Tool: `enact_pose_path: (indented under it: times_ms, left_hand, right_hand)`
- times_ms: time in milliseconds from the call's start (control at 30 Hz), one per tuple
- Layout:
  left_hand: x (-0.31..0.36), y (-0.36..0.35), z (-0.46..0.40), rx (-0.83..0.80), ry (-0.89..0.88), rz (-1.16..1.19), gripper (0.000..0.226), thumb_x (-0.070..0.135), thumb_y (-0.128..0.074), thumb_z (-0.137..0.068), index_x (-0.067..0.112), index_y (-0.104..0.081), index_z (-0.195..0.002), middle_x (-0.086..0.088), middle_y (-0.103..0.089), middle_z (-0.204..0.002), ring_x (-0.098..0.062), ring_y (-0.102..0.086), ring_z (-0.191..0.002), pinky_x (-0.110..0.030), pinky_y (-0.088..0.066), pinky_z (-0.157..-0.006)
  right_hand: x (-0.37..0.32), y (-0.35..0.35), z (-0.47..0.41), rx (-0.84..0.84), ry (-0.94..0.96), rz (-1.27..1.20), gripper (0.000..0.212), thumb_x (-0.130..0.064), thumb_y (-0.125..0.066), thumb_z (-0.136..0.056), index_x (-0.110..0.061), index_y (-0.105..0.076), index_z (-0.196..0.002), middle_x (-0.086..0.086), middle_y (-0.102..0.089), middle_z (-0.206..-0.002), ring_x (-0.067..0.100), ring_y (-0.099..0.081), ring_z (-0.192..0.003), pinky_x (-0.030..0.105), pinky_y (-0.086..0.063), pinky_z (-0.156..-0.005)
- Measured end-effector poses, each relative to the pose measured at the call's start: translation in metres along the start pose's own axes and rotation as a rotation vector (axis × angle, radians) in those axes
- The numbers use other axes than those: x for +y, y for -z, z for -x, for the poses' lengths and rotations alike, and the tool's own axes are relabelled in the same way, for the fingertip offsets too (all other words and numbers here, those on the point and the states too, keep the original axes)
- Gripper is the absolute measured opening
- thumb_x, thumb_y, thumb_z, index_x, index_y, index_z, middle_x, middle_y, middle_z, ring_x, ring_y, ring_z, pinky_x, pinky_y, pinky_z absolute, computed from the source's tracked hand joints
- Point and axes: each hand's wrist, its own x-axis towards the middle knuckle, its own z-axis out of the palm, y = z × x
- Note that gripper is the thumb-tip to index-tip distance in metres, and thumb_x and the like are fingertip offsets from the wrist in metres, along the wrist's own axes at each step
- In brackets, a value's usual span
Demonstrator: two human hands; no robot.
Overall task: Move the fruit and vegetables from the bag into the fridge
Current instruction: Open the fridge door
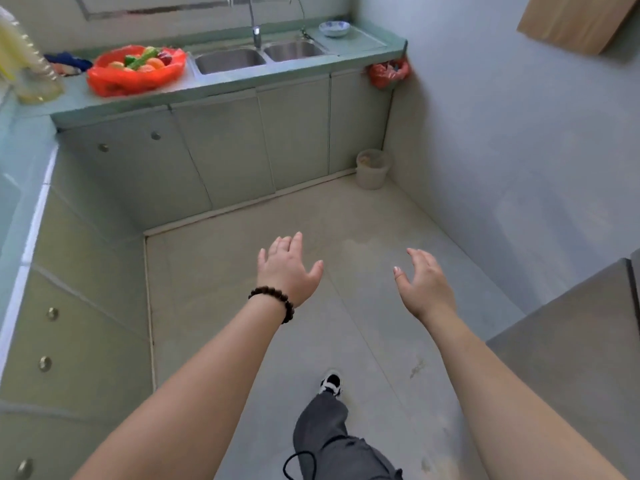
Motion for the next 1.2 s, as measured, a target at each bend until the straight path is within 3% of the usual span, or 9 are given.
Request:
enact_pose_path:
  times_ms: [200,433,767,1000,1200]
  left_hand:
    - [0.052,0.01,-0.161,-0.033,-0.139,-0.065,0.072,0.052,-0.038,-0.09,0.018,-0.014,-0.148,-0.003,-0.023,-0.154,-0.019,-0.011,-0.144,-0.044,-0.008,-0.118]
    - [0.154,0.007,-0.278,-0.055,-0.358,-0.033,0.072,0.051,-0.041,-0.089,0.018,-0.016,-0.148,-0.002,-0.025,-0.153,-0.019,-0.012,-0.144,-0.044,-0.008,-0.118]
    - [0.336,-0.036,-0.365,-0.153,-0.839,-0.011,0.07,0.049,-0.041,-0.09,0.017,-0.018,-0.147,-0.002,-0.027,-0.151,-0.02,-0.014,-0.143,-0.045,-0.01,-0.117]
    - [0.486,-0.086,-0.403,-0.31,-1.235,-0.029,0.07,0.052,-0.039,-0.091,0.017,-0.016,-0.147,-0.003,-0.027,-0.152,-0.021,-0.015,-0.143,-0.046,-0.011,-0.117]
    - [0.606,-0.113,-0.413,-0.424,-1.578,-0.052,0.071,0.053,-0.036,-0.091,0.017,-0.014,-0.148,-0.003,-0.024,-0.153,-0.021,-0.012,-0.144,-0.046,-0.01,-0.117]
  right_hand:
    - [-0.01,0.011,-0.147,0.073,-0.074,-0.067,0.053,-0.031,-0.05,-0.092,-0.009,-0.039,-0.138,0.011,-0.037,-0.146,0.025,-0.033,-0.135,0.037,-0.031,-0.109]
    - [0.031,0.065,-0.232,0.246,-0.219,-0.028,0.051,-0.028,-0.054,-0.09,-0.008,-0.043,-0.135,0.013,-0.041,-0.143,0.027,-0.039,-0.132,0.037,-0.034,-0.106]
    - [0.129,0.137,-0.259,0.526,-0.557,0.045,0.047,-0.024,-0.057,-0.088,-0.002,-0.049,-0.129,0.017,-0.05,-0.134,0.032,-0.043,-0.127,0.04,-0.035,-0.105]
    - [0.193,0.176,-0.267,0.712,-0.904,0.038,0.046,-0.023,-0.06,-0.085,0.0,-0.052,-0.124,0.023,-0.054,-0.126,0.038,-0.05,-0.119,0.046,-0.041,-0.1]
    - [0.207,0.213,-0.282,0.914,-1.203,0.11,0.047,-0.027,-0.053,-0.09,-0.009,-0.046,-0.133,0.012,-0.045,-0.14,0.03,-0.041,-0.128,0.041,-0.037,-0.104]
